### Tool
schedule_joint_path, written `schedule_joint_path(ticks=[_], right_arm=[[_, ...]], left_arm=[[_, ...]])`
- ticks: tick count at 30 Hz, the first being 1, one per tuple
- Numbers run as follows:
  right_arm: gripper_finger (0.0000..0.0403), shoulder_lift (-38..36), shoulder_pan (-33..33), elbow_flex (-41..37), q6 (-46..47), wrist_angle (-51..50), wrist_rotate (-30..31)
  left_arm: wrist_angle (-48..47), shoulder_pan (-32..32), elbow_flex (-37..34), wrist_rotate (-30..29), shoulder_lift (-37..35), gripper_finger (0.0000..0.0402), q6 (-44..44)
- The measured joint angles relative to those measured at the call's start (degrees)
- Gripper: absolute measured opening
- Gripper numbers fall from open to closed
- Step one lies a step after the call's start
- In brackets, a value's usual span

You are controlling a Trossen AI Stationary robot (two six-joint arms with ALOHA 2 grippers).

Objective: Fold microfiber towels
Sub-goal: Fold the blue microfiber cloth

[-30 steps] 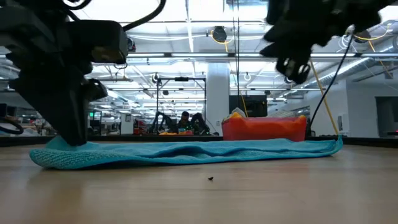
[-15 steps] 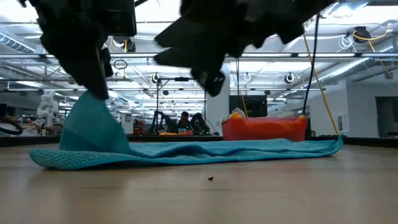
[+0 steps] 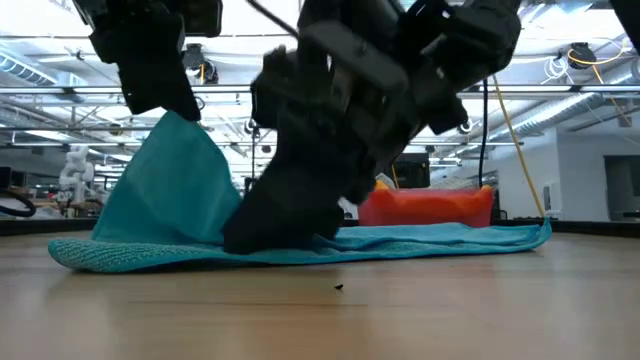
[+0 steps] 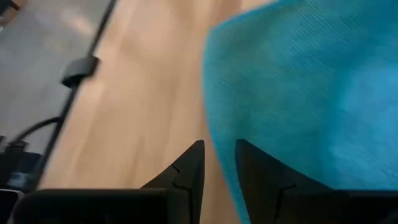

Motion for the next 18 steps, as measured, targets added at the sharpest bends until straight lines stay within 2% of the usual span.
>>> schedule_joint_path(ticks=[3, 9, 18], right_arm=[[0.0082, 0.1, -1.2, 0.0, 0.0, -0.2, 0.2], [0.0082, -0.5, -4.0, 0.1, -0.6, -4.0, 5.5], [0.0082, -0.5, -8.2, 0.1, -1.6, -7.3, 5.8]], left_arm=[[0.0, 0.0, 0.0, 0.5, 0.0, 0.0004, -1.7], [0.0, 0.0, 0.0, 0.5, 0.0, 0.0003, -2.5], [-0.4, 0.0, 0.0, -0.2, 0.1, 0.0006, -3.6]])
